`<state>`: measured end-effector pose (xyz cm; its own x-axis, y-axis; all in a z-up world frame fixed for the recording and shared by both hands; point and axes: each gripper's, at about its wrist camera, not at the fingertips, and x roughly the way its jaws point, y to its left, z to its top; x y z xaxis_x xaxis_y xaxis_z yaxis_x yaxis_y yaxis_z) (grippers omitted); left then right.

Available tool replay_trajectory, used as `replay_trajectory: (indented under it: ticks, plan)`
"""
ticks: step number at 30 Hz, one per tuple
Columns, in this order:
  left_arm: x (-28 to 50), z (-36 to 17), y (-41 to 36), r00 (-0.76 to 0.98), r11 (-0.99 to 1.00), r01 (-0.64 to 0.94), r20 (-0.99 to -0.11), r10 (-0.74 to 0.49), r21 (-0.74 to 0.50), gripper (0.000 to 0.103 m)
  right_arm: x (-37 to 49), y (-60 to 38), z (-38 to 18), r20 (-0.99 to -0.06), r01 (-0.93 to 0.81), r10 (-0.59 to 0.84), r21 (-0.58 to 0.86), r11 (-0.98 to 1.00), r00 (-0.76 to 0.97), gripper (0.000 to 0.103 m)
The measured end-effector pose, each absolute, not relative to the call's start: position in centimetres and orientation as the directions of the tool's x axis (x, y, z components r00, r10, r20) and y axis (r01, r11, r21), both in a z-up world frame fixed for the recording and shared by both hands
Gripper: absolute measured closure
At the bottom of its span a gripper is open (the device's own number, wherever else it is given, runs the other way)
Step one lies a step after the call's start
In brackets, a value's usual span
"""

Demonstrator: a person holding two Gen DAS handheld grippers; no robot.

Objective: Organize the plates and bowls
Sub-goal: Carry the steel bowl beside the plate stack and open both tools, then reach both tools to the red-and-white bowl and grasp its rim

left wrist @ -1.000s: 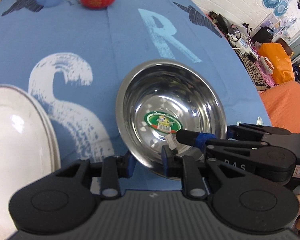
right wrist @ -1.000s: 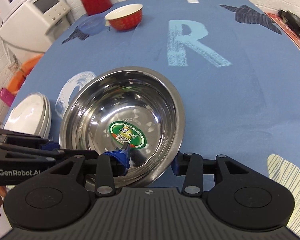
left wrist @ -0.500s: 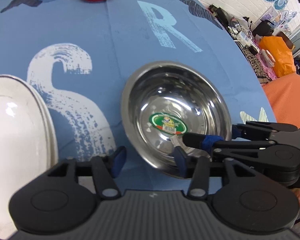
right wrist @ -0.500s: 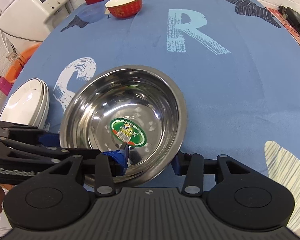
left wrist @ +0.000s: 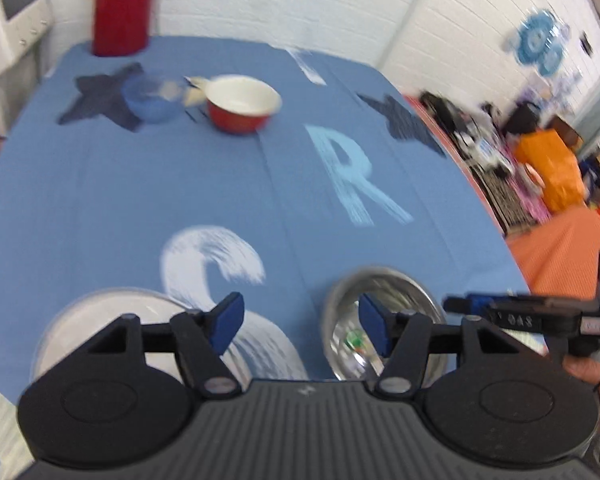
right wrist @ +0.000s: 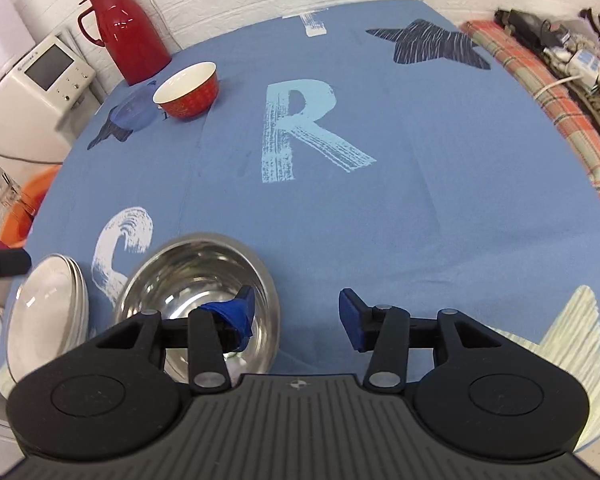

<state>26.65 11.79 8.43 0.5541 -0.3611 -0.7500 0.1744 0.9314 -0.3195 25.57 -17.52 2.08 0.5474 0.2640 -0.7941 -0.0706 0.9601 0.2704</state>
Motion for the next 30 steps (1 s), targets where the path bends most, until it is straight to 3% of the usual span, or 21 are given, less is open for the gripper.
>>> replay_trajectory:
  ticks: [7, 15, 21, 30]
  plan:
    - [33.3, 7.9, 16.4, 0.575, 0.937, 0.038, -0.759, -0.305, -0.347, 0.042, 32.6, -14.5, 3.7, -0.805, -0.111, 0.265, 0.244, 0.963, 0.531, 0.071]
    - [44.0, 4.2, 17.7, 0.556, 0.81, -0.142, -0.723, -0.41, -0.569, 0.042, 46.5, -8.7, 5.4, -0.774, -0.166, 0.292, 0.24, 0.956, 0.561, 0.07]
    - [50.3, 1.0, 16.3, 0.582, 0.767, -0.264, -0.731, -0.357, -0.585, 0.042, 54.6, -4.6, 3.0, -0.8, -0.232, 0.271, 0.169, 0.958, 0.536, 0.069]
    - [54.3, -1.8, 15.8, 0.588, 0.759, -0.335, -0.753, -0.295, -0.559, 0.044, 58.8, -2.2, -0.7, -0.83, -0.249, 0.254, 0.143, 0.958, 0.496, 0.068]
